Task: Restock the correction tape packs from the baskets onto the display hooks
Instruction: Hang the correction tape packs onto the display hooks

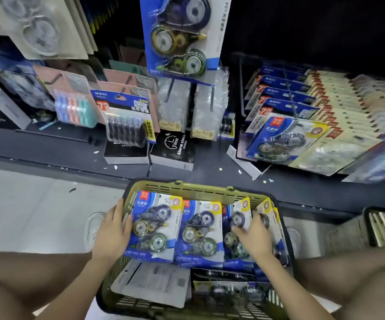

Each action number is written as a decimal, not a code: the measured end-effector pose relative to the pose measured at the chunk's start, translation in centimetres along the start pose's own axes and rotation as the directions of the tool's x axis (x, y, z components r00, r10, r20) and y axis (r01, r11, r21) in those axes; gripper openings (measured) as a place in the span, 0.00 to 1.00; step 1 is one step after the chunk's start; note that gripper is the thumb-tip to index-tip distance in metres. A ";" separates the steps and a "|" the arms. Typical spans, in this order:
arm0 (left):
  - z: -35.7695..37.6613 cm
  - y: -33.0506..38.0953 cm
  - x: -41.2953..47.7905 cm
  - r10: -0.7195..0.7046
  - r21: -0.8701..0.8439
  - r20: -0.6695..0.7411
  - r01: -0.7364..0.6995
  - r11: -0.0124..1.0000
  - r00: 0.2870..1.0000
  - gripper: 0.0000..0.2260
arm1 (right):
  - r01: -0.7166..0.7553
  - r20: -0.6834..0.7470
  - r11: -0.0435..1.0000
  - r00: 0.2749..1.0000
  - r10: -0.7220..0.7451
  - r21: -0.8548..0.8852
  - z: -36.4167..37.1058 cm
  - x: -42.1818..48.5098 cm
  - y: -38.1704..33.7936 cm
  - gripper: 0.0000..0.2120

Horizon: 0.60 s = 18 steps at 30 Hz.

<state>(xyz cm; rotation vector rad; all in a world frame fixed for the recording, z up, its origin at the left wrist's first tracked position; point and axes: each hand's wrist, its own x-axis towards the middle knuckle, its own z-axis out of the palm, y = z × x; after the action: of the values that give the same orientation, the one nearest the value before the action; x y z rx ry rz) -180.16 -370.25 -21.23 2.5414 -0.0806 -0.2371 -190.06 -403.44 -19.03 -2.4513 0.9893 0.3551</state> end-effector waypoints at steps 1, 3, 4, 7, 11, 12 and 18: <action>0.0 0.1 0.0 -0.007 0.000 0.008 0.007 1.000 1.000 0.29 | -0.010 0.036 1.000 0.999 0.010 -0.003 0.3 0.1 0.2 0.38; 0.1 0.2 -0.1 -0.016 0.008 0.008 0.016 1.000 1.000 0.30 | -0.030 0.070 0.999 0.997 0.031 -0.011 0.9 0.0 0.4 0.38; 0.1 0.2 -0.2 -0.017 0.009 0.010 0.017 1.000 1.000 0.30 | -0.041 0.064 0.999 0.997 0.041 -0.006 1.0 -0.1 0.3 0.37; 0.2 0.1 -0.1 -0.014 0.012 0.014 0.014 1.000 1.000 0.31 | -0.027 0.014 1.000 1.000 0.027 -0.001 0.7 -0.5 -0.1 0.34; 0.4 -0.3 0.0 -0.015 0.010 0.031 0.015 1.000 0.999 0.31 | 0.002 -0.023 0.999 1.000 -0.001 0.034 -2.4 -1.4 -1.3 0.33; 0.5 -0.4 0.0 -0.020 0.005 0.044 0.020 1.000 0.999 0.31 | 0.012 -0.041 0.998 0.999 -0.009 0.059 -3.5 -1.7 -1.6 0.31; 0.4 2.2 0.8 0.095 0.058 -0.177 -0.086 0.995 0.980 0.25 | 0.091 -0.130 0.890 0.991 -0.036 0.447 -9.6 -5.1 -2.9 0.27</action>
<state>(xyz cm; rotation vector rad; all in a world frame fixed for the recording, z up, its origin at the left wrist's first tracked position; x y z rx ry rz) -179.47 -372.43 -20.46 2.5893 -0.1330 0.0310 -191.09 -403.56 -7.84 -2.0853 0.9143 -0.0468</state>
